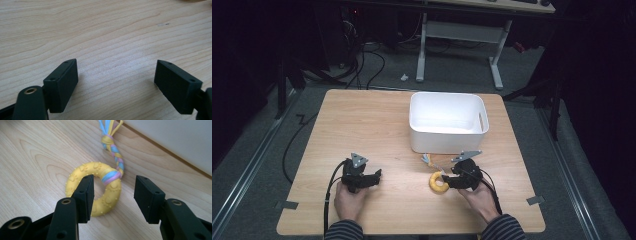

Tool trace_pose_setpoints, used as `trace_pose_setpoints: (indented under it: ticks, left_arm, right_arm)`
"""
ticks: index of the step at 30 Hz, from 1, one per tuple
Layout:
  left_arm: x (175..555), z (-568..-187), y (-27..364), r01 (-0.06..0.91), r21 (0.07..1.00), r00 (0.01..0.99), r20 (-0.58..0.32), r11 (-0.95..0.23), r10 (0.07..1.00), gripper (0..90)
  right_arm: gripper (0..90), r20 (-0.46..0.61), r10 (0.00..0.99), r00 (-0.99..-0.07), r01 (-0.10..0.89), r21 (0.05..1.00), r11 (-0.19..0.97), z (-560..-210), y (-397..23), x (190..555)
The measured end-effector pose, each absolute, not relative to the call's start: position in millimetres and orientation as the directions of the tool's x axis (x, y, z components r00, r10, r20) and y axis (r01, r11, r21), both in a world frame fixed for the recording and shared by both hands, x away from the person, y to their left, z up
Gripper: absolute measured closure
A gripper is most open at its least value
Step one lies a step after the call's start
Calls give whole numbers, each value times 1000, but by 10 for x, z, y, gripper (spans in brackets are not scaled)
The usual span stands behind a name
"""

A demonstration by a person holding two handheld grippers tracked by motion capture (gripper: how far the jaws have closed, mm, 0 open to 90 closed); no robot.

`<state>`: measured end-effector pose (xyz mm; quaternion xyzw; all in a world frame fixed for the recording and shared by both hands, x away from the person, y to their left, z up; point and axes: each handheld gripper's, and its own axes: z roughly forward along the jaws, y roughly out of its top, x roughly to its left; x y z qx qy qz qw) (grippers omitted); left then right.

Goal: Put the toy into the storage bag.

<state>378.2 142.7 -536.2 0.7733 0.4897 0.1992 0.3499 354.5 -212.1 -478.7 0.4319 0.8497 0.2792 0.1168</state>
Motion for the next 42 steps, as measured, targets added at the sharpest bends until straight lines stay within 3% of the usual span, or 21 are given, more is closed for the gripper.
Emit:
trace_pose_setpoints:
  ticks: [16, 25, 42]
  left_arm:
    - [3782, -5362, 1423, 617, 736, 442, -31, -279, 897, 195]
    - [3783, -5362, 1426, 618, 736, 440, -33, -276, 897, 196]
    - [3782, -5362, 1424, 618, 736, 439, -30, -277, 898, 200]
  right_arm:
    - [516, 34, 804, -594, 712, 487, 505, -4933, -1945, 3663]
    - [593, 5, 807, -591, 720, 454, 525, -5021, -1907, 3702]
    - [645, 25, 797, -603, 716, 458, 527, -5014, -1935, 3715]
